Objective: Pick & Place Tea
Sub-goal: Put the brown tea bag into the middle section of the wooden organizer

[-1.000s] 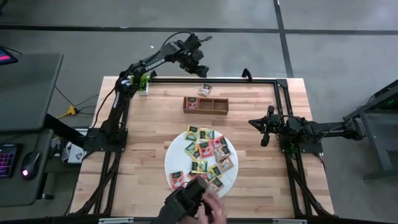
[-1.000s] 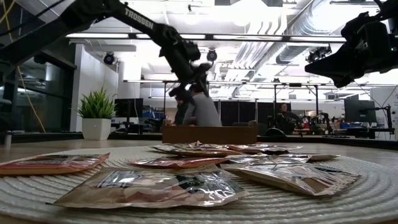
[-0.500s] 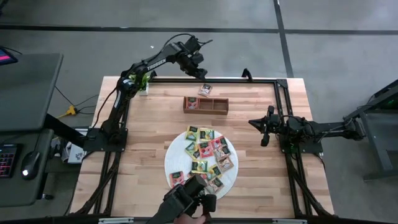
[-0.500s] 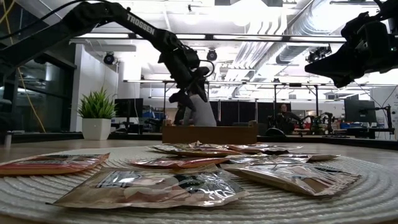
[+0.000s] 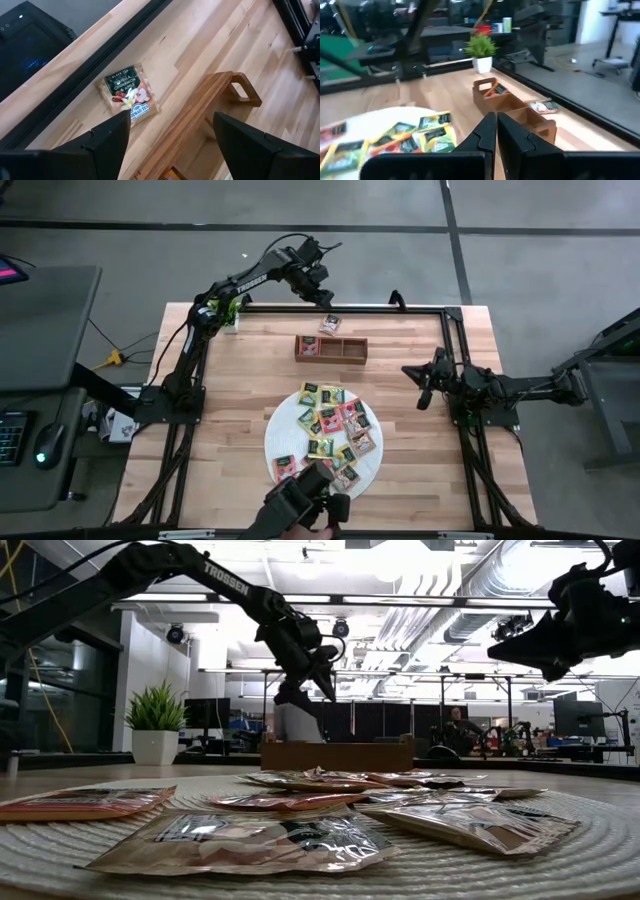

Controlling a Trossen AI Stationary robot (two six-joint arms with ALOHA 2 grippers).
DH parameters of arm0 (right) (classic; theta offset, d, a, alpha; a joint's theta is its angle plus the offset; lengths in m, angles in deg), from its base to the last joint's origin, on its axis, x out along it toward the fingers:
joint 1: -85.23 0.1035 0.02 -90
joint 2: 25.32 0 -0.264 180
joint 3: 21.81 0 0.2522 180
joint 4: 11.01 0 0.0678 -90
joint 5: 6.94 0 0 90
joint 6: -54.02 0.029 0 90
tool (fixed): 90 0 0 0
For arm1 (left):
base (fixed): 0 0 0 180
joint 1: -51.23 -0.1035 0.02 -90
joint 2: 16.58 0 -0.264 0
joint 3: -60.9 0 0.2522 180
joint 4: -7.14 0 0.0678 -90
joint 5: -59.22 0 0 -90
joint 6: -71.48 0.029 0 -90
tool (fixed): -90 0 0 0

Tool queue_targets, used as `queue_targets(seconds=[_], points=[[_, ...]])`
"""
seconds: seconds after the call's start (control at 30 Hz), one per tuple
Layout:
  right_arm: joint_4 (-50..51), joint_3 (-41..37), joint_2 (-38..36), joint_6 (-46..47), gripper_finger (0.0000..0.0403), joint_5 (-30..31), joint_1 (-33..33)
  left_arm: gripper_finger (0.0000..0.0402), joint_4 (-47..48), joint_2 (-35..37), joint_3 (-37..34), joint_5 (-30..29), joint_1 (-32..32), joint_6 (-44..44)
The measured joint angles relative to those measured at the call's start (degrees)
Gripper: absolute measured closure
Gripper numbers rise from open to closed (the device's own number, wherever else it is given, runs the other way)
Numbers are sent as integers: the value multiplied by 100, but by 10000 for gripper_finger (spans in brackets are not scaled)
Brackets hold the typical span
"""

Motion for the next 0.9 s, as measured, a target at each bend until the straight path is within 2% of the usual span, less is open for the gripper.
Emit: queue_targets(seconds=[0.1, 0.27, 0.37, 0.53, 0.67, 0.8, 0.9], points=[[-4, 2, 9, 581, 391, 188, 0, 122, 0, 0, 0, 0, -3, -4], [-412, 0, 2, 2308, 391, 702, -2, 122, 9, 0, 0, 10, -3, -4], [-532, 0, 4, 2450, 391, 939, -2, 122, 11, 0, 0, 11, -3, -6], [-504, 0, 4, 3617, 391, 1520, -2, 122, 13, 0, -1, 22, -3, -6], [-714, 0, 7, 3097, 391, 1365, -3, 122, 14, 0, -1, 22, -3, -8], [-1306, 23, 4, 2522, 391, 1636, -74, 122, 14, 0, -2, 24, -3, -8], [-927, 369, 67, 2357, 391, 1703, -294, 122, 17, 0, -2, 26, -3, -11]])
